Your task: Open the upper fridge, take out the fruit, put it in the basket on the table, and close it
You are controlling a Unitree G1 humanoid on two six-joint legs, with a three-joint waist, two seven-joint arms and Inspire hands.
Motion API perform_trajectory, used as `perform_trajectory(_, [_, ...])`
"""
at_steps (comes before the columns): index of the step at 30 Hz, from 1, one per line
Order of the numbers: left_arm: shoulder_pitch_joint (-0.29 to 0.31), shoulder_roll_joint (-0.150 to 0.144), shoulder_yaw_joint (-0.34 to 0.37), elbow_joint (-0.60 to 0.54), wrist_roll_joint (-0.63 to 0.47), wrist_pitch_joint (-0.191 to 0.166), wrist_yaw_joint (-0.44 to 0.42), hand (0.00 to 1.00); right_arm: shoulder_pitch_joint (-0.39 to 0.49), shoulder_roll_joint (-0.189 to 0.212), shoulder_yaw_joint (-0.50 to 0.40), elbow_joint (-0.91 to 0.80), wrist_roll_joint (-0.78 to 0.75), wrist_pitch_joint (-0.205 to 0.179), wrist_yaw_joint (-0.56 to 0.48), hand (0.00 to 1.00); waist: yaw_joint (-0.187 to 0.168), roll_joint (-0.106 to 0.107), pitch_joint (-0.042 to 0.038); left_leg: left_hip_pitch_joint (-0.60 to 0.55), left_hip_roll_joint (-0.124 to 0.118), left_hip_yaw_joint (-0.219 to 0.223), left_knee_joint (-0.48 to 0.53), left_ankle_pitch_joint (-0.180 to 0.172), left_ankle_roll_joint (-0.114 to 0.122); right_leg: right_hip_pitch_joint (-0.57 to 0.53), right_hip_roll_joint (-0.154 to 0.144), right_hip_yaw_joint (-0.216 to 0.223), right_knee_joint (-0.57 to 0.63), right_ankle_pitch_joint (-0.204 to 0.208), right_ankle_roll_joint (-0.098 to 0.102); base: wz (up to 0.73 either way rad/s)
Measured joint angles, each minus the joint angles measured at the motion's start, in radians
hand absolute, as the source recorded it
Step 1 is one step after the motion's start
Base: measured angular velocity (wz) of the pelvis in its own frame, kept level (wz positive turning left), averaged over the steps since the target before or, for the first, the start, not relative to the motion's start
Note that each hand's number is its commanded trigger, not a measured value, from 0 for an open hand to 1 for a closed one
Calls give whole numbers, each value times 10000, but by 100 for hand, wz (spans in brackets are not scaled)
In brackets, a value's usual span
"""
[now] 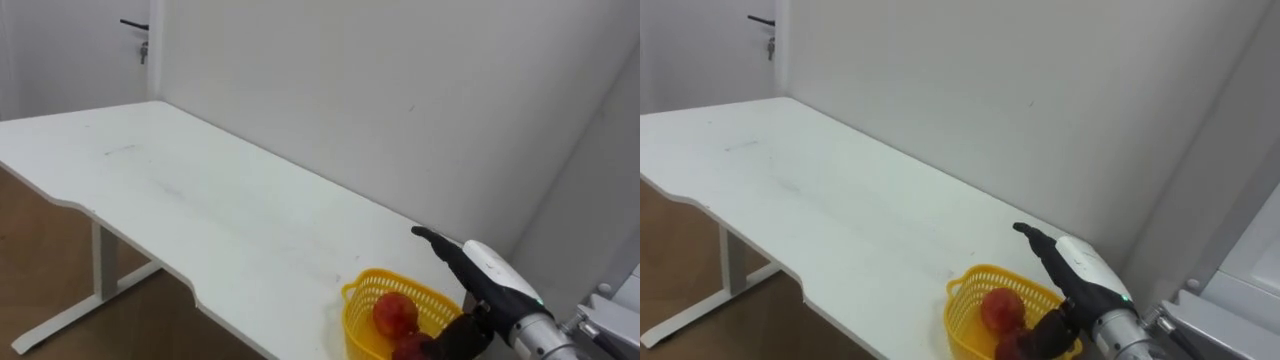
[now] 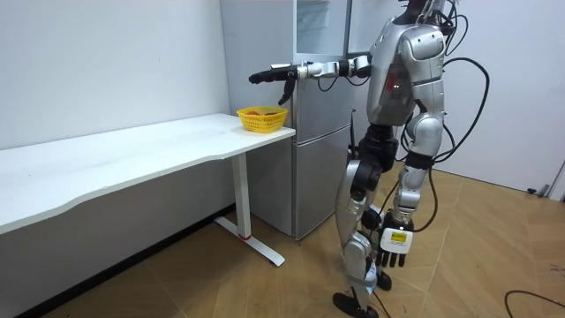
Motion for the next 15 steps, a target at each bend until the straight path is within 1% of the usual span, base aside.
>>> perform_trajectory(8, [8,-3,14,-85,16,23,117,0,0,0,-1,-21,24,-1,-3,0,2,6,2,-24,0,-1,-4,0,0,-21,5,20,-1,0,0,0])
perform_trajectory(15, [8,-3,29,-197,13,62,194,0,0,0,0,-168,80,-1,-335,0,12,30,6,-39,2,-10,-3,1,0,-25,12,30,-3,0,0,0])
